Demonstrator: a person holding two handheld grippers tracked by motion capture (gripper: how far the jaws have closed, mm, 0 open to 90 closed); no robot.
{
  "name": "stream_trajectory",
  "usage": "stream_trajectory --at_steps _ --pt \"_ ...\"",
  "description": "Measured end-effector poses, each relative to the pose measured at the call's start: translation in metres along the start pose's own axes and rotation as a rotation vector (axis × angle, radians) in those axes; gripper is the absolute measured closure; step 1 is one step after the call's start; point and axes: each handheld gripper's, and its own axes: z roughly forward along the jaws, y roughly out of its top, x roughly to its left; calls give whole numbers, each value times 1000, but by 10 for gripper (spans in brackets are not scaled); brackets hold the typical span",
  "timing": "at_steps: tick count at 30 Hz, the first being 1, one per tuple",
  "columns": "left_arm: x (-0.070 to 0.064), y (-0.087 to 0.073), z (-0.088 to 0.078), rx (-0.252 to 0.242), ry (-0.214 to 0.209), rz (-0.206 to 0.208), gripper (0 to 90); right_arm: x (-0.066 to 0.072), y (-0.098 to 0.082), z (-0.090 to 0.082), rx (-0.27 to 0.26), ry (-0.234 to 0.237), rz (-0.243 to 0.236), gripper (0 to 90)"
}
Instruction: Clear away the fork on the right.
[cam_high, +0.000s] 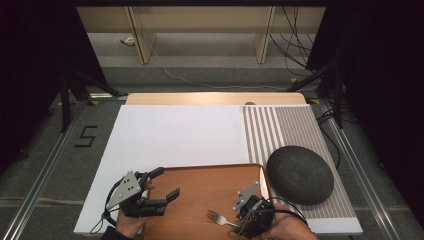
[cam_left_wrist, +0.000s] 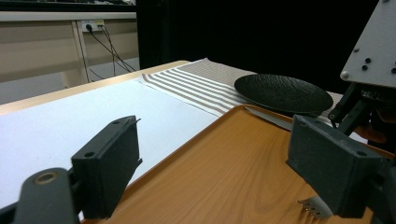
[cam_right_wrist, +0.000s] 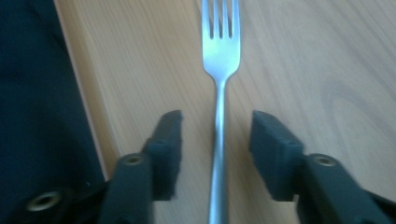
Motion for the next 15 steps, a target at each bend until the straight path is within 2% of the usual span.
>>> stream_trajectory --at_steps 4,8,12,15 --pt "0 0 0 -2 1 0 167 3 1 2 -57 -3 0 391" --pt "0 0 0 0 2 2 167 9 2 4 -66 -31 -30 373" --pt "0 0 0 1 2 2 168 12 3 3 -109 -35 -49 488" --pt "0 0 0 1 3 1 167 14 4 4 -115 -38 -59 561"
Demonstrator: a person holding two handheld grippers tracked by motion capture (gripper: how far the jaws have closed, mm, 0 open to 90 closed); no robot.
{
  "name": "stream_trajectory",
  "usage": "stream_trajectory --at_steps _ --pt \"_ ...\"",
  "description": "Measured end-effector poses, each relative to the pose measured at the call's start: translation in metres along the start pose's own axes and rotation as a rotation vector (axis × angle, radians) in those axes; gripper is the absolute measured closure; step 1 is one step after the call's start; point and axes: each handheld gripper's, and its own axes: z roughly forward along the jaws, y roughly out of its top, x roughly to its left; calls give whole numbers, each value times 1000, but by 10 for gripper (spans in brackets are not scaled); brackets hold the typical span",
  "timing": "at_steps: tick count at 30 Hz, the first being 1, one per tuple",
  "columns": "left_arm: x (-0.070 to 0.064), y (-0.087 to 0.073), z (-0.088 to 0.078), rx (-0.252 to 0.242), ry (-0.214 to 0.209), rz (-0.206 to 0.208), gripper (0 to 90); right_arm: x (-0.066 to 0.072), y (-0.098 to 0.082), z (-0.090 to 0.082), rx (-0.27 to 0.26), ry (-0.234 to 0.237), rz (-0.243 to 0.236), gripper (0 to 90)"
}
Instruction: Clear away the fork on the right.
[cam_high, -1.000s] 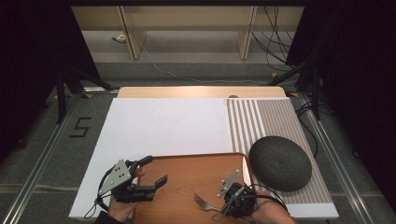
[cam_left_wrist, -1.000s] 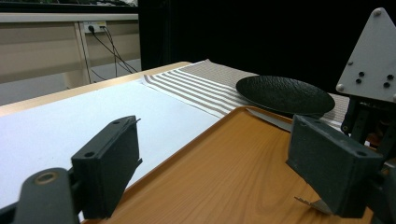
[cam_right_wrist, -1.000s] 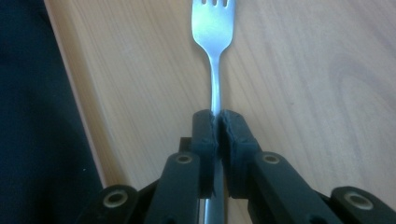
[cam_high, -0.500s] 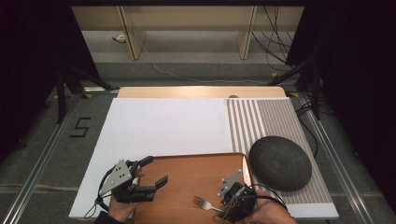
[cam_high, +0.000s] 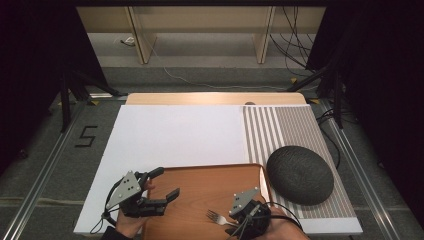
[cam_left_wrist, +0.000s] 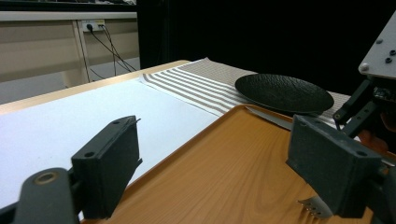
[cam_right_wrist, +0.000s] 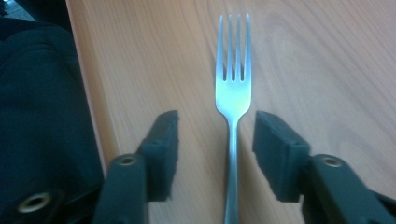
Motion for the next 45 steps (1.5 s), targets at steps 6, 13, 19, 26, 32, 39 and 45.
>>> stream_trajectory --at_steps 6,13,19,26,32,39,45 --pt "0 0 0 -1 0 0 167 3 1 2 0 -2 -18 709" --pt "0 0 0 -2 0 -1 167 8 1 6 31 -5 -64 842" --pt "0 0 0 -3 -2 -1 167 12 1 9 74 -14 -91 900" --pt "0 0 0 -3 -1 -1 167 12 0 12 115 -40 -107 900" --pt "0 0 0 -2 1 0 167 12 -1 14 132 -68 -112 900" --pt "0 0 0 -1 2 0 168 11 -1 12 139 -94 -114 900" --pt "0 0 0 -1 5 -1 168 4 -4 9 142 -128 -80 900"
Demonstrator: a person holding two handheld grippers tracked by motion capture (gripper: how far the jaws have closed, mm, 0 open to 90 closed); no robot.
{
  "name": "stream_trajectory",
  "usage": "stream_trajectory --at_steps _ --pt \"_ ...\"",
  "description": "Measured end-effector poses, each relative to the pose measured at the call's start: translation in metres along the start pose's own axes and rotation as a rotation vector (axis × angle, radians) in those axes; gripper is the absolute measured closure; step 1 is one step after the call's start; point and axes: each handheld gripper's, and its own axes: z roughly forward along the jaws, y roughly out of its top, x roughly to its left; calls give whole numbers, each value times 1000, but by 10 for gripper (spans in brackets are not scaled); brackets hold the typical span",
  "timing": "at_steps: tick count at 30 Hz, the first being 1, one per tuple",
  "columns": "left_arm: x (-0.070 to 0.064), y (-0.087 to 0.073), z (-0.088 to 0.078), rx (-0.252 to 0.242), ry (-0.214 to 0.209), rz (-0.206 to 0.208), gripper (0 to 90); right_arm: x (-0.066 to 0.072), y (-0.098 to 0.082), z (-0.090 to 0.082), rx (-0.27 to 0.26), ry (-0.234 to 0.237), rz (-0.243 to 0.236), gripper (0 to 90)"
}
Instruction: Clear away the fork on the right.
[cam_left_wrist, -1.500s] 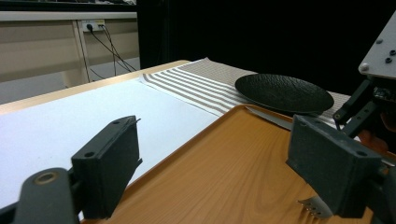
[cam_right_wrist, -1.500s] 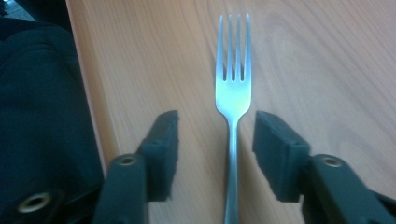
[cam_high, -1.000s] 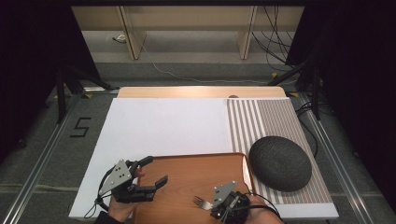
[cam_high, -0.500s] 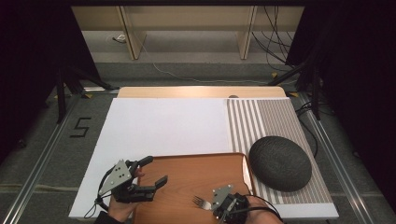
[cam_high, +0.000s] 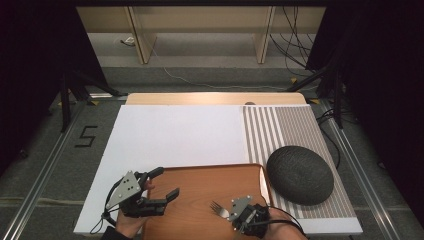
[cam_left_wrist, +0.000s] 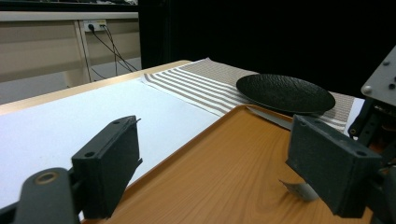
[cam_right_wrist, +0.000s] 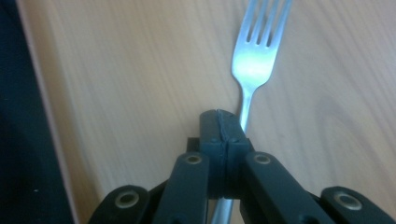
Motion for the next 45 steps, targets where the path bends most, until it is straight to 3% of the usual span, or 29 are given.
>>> stream_trajectory --at_steps 19,45 --pt "0 0 0 1 1 0 168 -19 -17 -8 24 -80 67 900" --pt "0 0 0 -2 0 0 168 -36 -36 -17 53 -105 137 900"
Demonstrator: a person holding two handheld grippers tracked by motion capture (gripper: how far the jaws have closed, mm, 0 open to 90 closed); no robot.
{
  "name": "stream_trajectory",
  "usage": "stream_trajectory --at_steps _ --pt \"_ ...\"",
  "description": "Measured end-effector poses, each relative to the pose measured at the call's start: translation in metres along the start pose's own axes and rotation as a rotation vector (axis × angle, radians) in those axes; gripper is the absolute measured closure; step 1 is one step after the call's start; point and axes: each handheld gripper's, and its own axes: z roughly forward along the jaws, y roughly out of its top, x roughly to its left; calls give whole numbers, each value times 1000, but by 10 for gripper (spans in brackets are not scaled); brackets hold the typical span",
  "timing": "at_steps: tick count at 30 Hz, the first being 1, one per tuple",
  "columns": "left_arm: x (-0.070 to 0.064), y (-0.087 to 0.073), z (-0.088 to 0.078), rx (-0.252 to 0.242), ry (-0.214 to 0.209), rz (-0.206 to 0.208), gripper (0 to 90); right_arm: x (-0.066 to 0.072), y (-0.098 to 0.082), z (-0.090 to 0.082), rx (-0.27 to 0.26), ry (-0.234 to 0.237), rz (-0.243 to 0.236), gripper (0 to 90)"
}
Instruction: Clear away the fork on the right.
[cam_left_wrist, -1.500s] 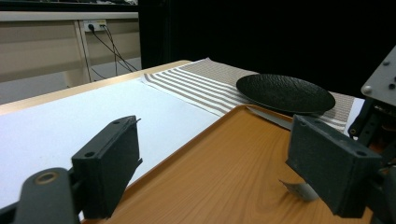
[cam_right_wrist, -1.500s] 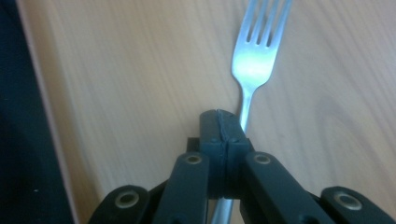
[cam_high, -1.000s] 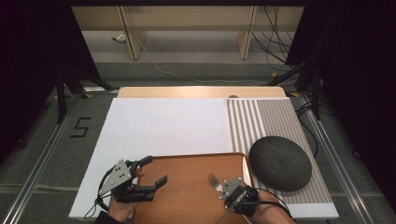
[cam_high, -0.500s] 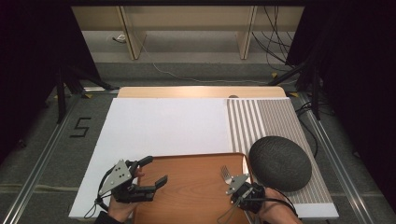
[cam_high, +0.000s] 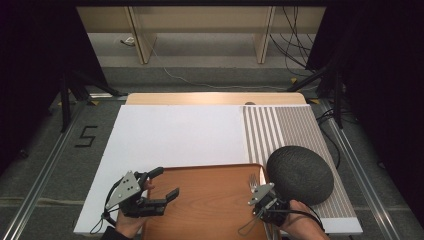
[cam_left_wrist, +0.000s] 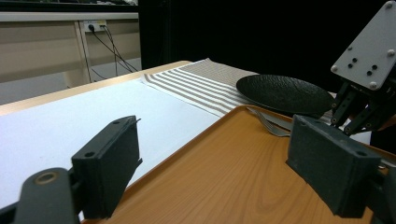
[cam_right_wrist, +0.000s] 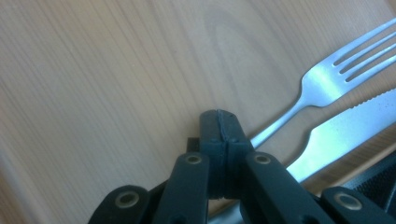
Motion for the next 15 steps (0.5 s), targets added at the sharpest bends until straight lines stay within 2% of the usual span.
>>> stream_trajectory --at_steps 9,15 --pt "0 0 0 -1 1 -1 168 -2 -3 -1 -1 -3 15 900" --pt "0 0 0 0 0 0 168 -3 -3 -1 2 3 4 900"
